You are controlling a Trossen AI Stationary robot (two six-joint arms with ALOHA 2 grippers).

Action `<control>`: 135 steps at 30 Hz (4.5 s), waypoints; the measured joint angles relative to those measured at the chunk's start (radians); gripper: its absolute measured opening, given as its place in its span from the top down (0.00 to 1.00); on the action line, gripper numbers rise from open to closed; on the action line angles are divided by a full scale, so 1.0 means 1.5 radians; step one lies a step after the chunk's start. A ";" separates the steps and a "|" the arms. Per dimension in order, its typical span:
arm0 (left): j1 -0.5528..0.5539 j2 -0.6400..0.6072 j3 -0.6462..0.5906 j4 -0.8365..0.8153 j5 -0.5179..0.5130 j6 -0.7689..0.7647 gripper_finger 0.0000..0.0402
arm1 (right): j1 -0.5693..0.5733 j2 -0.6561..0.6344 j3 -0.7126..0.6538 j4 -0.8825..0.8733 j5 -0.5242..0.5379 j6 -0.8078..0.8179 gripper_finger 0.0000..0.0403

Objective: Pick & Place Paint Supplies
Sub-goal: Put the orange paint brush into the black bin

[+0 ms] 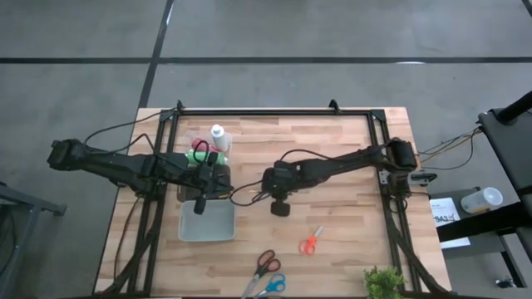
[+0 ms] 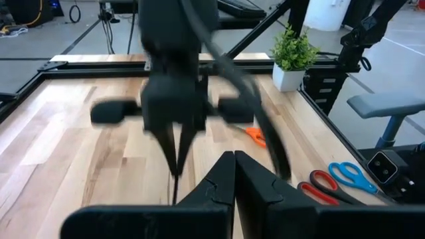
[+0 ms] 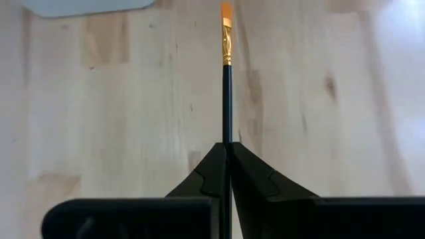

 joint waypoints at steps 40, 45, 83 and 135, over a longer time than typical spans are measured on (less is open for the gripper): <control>0.002 0.001 0.000 0.024 -0.110 -0.105 0.98 | 0.049 -0.328 -0.268 0.301 0.036 -0.052 0.97; 0.002 0.001 0.000 0.030 -0.061 -0.105 0.98 | 0.049 -0.327 -0.268 0.301 0.036 -0.058 0.97; 0.002 0.001 0.000 0.055 -0.052 -0.045 0.68 | 0.049 -0.327 -0.269 0.302 0.036 -0.058 0.97; 0.002 0.001 0.000 0.060 -0.145 -0.029 0.25 | 0.013 0.044 -0.195 1.058 0.010 -0.097 0.97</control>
